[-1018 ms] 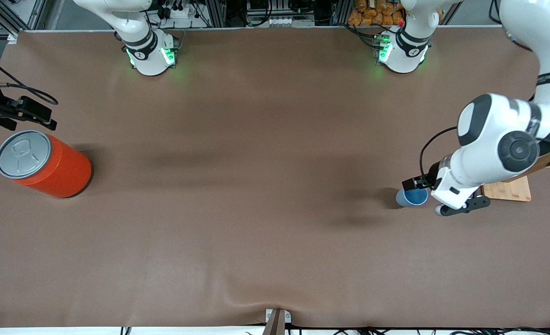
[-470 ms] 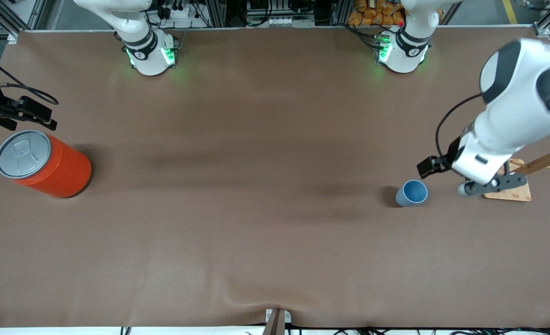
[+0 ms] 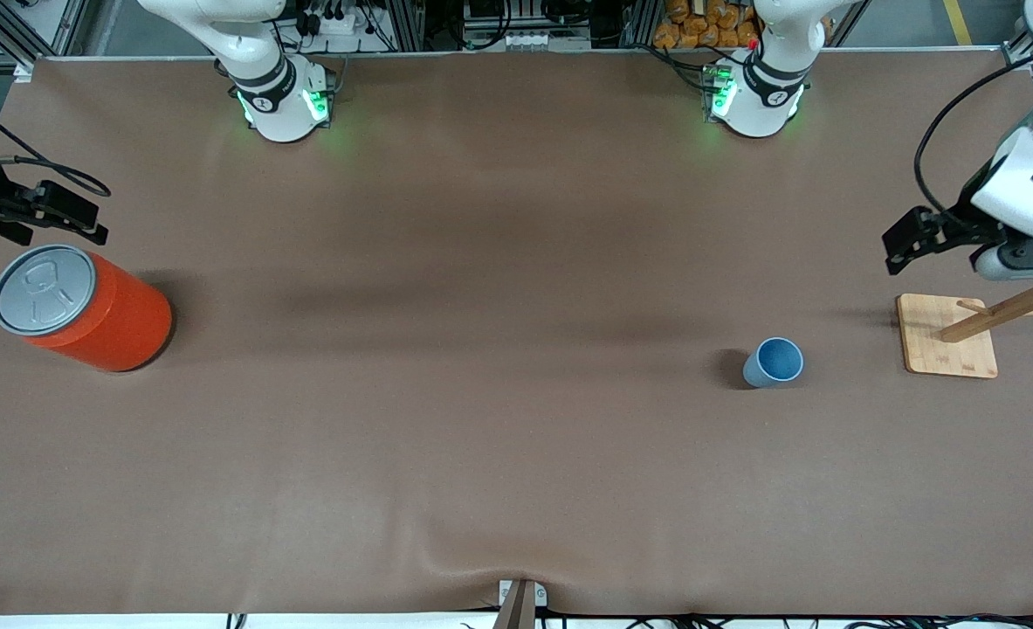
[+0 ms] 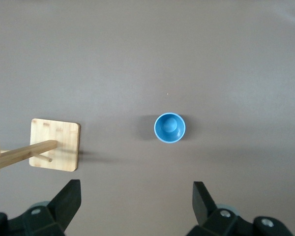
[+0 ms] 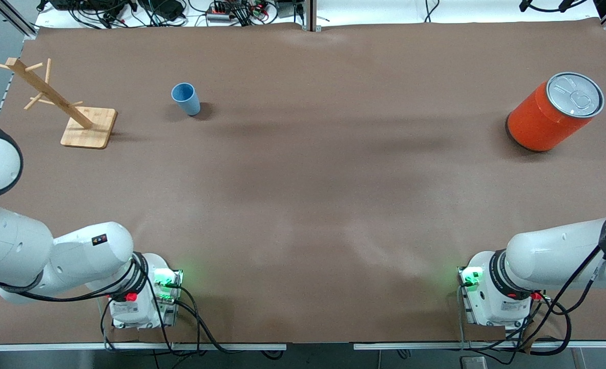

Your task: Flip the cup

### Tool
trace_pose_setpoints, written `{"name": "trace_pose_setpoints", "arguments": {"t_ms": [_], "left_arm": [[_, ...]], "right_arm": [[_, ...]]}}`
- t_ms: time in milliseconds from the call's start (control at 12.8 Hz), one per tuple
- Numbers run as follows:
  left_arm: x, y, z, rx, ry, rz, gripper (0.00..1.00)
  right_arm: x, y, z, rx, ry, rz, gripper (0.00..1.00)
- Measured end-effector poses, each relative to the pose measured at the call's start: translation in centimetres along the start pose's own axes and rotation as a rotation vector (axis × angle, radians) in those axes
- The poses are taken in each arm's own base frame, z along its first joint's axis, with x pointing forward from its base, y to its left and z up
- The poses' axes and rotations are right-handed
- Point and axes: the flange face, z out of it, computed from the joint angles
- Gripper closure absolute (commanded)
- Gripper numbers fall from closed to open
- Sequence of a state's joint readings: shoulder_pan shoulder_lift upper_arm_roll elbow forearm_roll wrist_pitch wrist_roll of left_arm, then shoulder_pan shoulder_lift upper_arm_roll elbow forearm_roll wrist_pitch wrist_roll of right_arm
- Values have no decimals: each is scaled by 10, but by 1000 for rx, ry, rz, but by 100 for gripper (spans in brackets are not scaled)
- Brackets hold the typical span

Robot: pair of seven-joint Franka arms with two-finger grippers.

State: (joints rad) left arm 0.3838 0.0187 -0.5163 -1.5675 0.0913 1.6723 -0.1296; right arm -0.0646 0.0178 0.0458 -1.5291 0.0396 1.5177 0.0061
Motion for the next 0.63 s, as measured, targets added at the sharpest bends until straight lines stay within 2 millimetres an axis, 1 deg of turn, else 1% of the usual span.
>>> {"name": "trace_pose_setpoints", "arguments": {"t_ms": [235, 313, 548, 626], "left_arm": [[-8, -1, -33, 3, -25, 8, 0], [-10, 1, -39, 2, -25, 12, 0], [-12, 5, -44, -2, -21, 18, 0], [-16, 9, -50, -16, -14, 20, 0]], "right_arm": [[0, 0, 0, 0, 0, 0, 0], [0, 0, 0, 0, 0, 0, 0], [0, 0, 0, 0, 0, 0, 0], [0, 0, 0, 0, 0, 0, 0]]}}
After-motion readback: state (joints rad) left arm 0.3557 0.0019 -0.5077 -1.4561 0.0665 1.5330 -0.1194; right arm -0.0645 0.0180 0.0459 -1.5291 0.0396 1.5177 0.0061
